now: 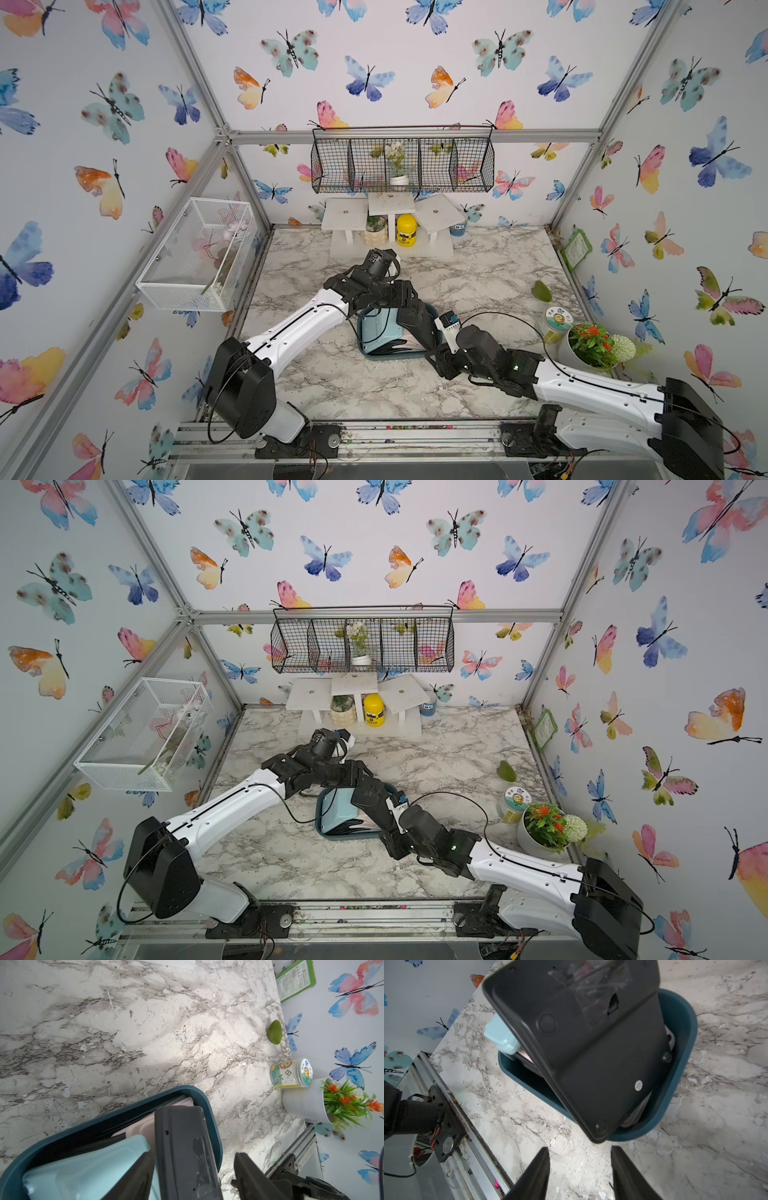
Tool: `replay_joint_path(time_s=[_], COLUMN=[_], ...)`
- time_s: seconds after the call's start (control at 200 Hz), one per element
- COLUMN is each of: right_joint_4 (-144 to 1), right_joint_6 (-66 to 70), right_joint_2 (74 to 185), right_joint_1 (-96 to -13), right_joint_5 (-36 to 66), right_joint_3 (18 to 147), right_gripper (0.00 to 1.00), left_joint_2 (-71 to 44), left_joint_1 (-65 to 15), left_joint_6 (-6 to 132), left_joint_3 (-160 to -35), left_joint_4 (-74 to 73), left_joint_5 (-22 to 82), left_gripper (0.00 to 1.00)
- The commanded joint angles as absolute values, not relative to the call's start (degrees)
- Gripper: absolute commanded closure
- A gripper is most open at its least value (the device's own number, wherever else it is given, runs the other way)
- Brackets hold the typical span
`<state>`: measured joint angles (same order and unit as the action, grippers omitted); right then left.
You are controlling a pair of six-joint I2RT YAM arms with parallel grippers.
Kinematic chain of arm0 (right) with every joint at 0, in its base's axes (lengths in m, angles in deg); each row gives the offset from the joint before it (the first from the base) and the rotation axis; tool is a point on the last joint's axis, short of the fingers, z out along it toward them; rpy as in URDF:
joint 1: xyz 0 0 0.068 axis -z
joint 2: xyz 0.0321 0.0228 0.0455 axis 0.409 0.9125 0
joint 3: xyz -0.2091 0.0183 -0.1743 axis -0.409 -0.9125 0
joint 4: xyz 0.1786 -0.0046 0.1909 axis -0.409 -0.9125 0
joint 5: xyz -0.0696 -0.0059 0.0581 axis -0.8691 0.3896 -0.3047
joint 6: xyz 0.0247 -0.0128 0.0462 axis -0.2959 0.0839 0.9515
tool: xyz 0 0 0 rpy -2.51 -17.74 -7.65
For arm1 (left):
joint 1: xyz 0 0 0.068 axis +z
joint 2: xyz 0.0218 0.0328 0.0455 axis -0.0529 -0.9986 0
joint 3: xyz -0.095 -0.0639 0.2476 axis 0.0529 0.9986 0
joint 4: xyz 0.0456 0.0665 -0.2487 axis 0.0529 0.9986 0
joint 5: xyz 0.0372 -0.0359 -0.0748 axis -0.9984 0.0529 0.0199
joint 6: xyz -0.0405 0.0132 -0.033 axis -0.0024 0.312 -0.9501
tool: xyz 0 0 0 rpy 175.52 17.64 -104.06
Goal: Put the calculator in the storage box
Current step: Place the calculator in the storage box.
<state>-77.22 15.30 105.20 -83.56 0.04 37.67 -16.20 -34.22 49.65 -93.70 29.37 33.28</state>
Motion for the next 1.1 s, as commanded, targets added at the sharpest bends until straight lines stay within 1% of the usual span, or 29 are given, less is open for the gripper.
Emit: replay_joint_path(time_s=[0.0, 0.2, 0.39, 0.676, 0.811, 0.936, 1.021, 1.091], right_joint_4=[-78.4, -78.1, -78.9, -80.1, -81.0, -81.7, -81.8, -81.8], right_joint_6=[16.4, 15.9, 15.4, 14.3, 13.9, 13.6, 13.5, 13.5], right_joint_2=[107.1, 110.6, 113.0, 115.7, 115.9, 115.2, 114.4, 114.1], right_joint_1=[-82.7, -80.3, -77.7, -74.8, -73.5, -73.4, -73.4, -73.4], right_joint_5=[1.4, 2.3, 2.9, 3.4, 3.5, 4.0, 4.5, 4.7], right_joint_3=[37.2, 38.6, 40.3, 42.4, 43.3, 44.1, 44.4, 44.5], right_gripper=[0.51, 0.58, 0.63, 0.66, 0.65, 0.64, 0.63, 0.62], left_joint_2=[-17.5, -17.9, -17.0, -17.4, -16.5, -15.8, -15.3, -15.0], left_joint_1=[-34.5, -34.9, -36.2, -37.7, -37.8, -37.8, -37.8, -37.8], left_joint_6=[51.0, 50.6, 50.4, 50.0, 50.0, 49.9, 49.8, 49.8], left_joint_3=[-94.4, -93.1, -92.5, -91.8, -91.3, -91.0, -90.8, -90.6], left_joint_4=[31.6, 31.2, 30.3, 29.5, 29.4, 29.4, 29.4, 29.5], left_joint_5=[32.7, 32.7, 33.1, 33.7, 33.6, 33.9, 34.0, 33.9], left_gripper=[0.37, 0.39, 0.44, 0.48, 0.54, 0.61, 0.71, 0.75])
